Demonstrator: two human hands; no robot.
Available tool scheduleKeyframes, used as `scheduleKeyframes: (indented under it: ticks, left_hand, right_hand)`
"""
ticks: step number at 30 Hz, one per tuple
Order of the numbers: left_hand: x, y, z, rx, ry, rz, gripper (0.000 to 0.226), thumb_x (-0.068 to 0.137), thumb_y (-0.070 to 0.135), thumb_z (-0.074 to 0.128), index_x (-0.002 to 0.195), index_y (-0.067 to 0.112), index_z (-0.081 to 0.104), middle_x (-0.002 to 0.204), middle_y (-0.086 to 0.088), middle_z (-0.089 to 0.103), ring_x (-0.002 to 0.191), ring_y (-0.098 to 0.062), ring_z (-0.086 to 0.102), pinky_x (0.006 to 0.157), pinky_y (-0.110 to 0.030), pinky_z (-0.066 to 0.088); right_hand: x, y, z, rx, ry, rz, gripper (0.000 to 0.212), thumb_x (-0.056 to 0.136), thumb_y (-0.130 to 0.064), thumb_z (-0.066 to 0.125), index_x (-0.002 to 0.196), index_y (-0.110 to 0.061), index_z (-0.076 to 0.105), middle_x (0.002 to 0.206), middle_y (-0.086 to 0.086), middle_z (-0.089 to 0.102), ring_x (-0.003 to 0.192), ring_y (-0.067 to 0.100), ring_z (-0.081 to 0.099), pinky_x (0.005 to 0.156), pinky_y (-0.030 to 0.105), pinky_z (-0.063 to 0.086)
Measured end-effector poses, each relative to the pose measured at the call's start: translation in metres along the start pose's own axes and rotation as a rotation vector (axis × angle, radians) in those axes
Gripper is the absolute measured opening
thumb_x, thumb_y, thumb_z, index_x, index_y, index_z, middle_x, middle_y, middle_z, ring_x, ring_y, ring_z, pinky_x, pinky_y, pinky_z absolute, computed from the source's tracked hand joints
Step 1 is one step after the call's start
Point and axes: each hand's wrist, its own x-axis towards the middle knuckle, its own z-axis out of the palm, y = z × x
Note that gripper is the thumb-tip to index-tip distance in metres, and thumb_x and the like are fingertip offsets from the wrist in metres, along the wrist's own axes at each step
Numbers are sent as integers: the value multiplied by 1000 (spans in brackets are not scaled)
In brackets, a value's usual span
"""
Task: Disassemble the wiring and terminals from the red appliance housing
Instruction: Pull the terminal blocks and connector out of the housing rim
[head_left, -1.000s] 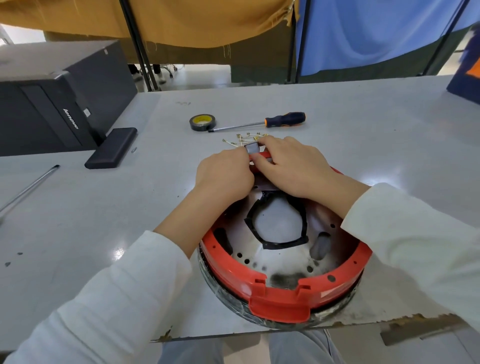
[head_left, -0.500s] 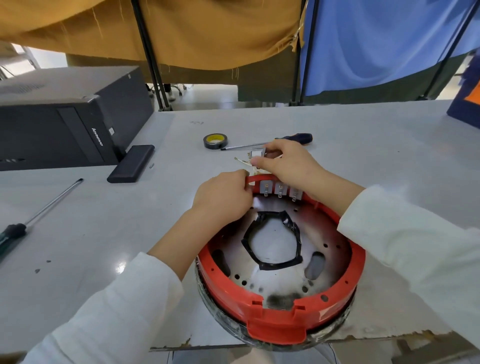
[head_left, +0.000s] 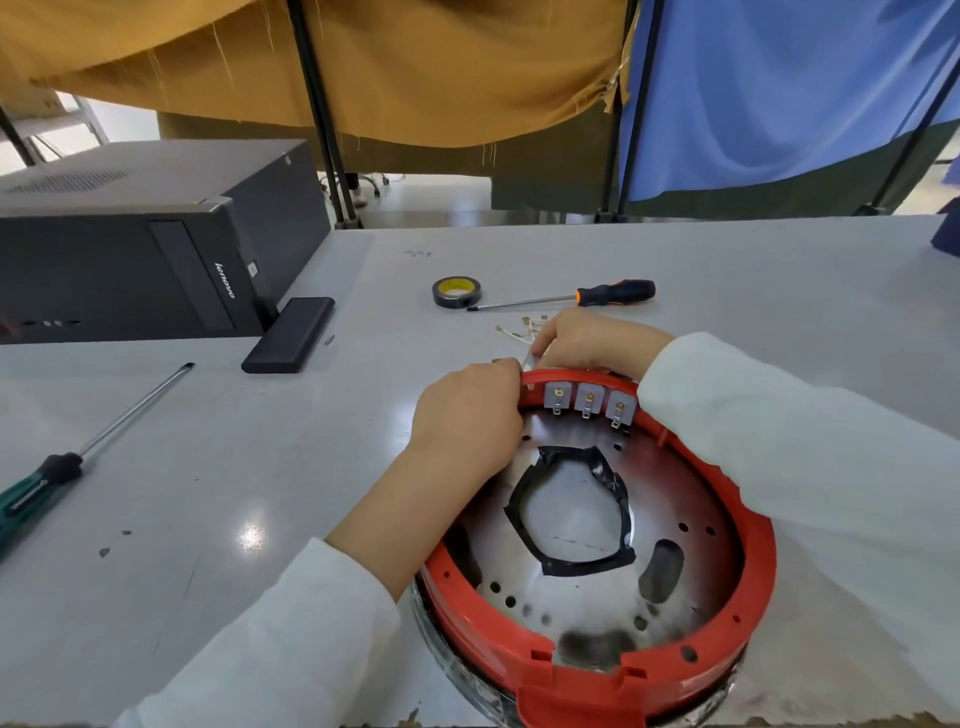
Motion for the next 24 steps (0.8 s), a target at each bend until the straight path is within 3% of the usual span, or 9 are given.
scheduleKeyframes:
  ticks: [9,11,12,14,15,18,21,24]
  left_hand:
    - [0,1,1,-29,14,-10,13,84,10,41,89,22,38,73,1,39,68,-26,42,46,-28,20]
    - [1,1,1,-34,13,-15,13,85,10,41,92,21,44,77,-1,45,69,-26,43,48,-29,23]
    - [1,1,1,-38,10,-19,16,85,10,41,96,19,47,80,-4,50,70,-27,43,51,-29,26]
    - [1,1,0,-48,2,-33,22,85,10,41,102,18,51,90,-7,58,72,-27,44,55,-30,28]
    - [1,2,-1,-53,-2,-43,23,85,10,41,103,18,52,92,-7,59,72,-26,44,56,-30,29]
    - [-2,6,-4,-52,-23,-96,17,84,9,41,96,19,49,85,-4,51,74,-26,43,54,-30,28]
    - [-7,12,-7,-28,-56,-157,15,85,8,42,92,22,43,81,-2,42,75,-25,42,54,-30,28]
    - [-10,14,-7,-16,-80,-182,15,87,8,43,98,18,44,89,-5,49,77,-25,41,58,-31,31]
  right_hand:
    - [8,7,4,-41,6,7,33,92,-17,60,121,-1,62,128,17,59,109,26,57,97,33,46]
    - [6,8,2,-48,17,-5,39,90,-20,63,122,2,62,129,19,58,108,28,60,92,35,49]
    - [5,9,0,-34,38,-18,42,88,-24,66,120,2,62,122,20,61,96,25,63,80,33,53]
    - [-3,12,-5,36,108,-62,40,84,-33,70,112,-5,67,92,8,65,67,11,55,56,23,45]
    - [-9,14,-7,60,149,-95,35,84,-35,70,108,-10,69,83,-2,61,64,7,51,53,20,40]
    - [-28,22,-4,64,178,-198,21,91,-37,60,98,-19,68,85,-7,63,76,10,57,62,22,42]
    - [-49,25,6,39,149,-247,32,96,-42,49,101,-17,68,97,0,68,90,17,60,80,32,47]
    - [-62,28,11,-9,130,-308,32,96,-45,47,109,-23,66,96,-9,63,92,11,56,77,26,41]
